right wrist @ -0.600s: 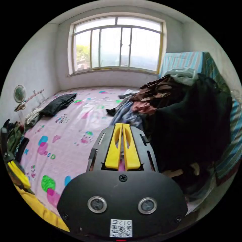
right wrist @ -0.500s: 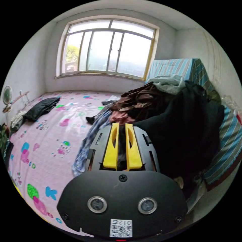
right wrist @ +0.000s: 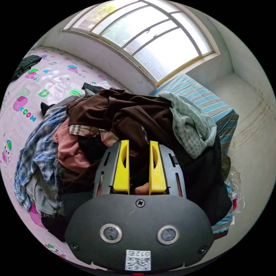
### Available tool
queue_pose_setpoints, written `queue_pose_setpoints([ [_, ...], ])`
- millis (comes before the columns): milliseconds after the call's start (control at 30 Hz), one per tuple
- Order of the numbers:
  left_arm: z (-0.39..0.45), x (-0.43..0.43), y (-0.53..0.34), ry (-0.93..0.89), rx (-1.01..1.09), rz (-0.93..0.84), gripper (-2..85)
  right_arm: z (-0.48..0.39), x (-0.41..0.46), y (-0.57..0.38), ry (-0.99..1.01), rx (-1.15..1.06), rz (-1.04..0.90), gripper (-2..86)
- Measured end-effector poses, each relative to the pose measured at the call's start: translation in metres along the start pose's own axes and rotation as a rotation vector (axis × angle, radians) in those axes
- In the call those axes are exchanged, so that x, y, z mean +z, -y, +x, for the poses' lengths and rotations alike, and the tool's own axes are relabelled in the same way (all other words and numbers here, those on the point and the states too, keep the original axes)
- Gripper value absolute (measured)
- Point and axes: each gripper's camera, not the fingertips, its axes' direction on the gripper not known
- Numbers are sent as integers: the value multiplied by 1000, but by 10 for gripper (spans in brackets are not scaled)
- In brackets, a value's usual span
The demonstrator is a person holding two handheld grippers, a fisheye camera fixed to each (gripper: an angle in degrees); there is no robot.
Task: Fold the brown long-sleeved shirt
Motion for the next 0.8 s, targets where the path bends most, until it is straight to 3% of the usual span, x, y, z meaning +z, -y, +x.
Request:
queue_pose_setpoints([
  [133, -7, 4, 29, 33, 12, 19, 7, 18, 15, -18, 100, -14, 8, 24],
  [267, -18, -6, 52, 65, 1, 97, 10, 66, -2, -60, 622, 155, 179, 12],
  [400, -39, -26, 85, 36, -81, 286, 22, 123, -2, -120, 1072, 345, 363, 7],
  [567, -35, -30, 138, 77, -70, 392, 60, 148, -6, -183, 1391, 310, 502, 6],
  [800, -25, -8, 183, -344, -187, 440, 125, 139, -46, -255, 1616, 234, 593, 6],
])
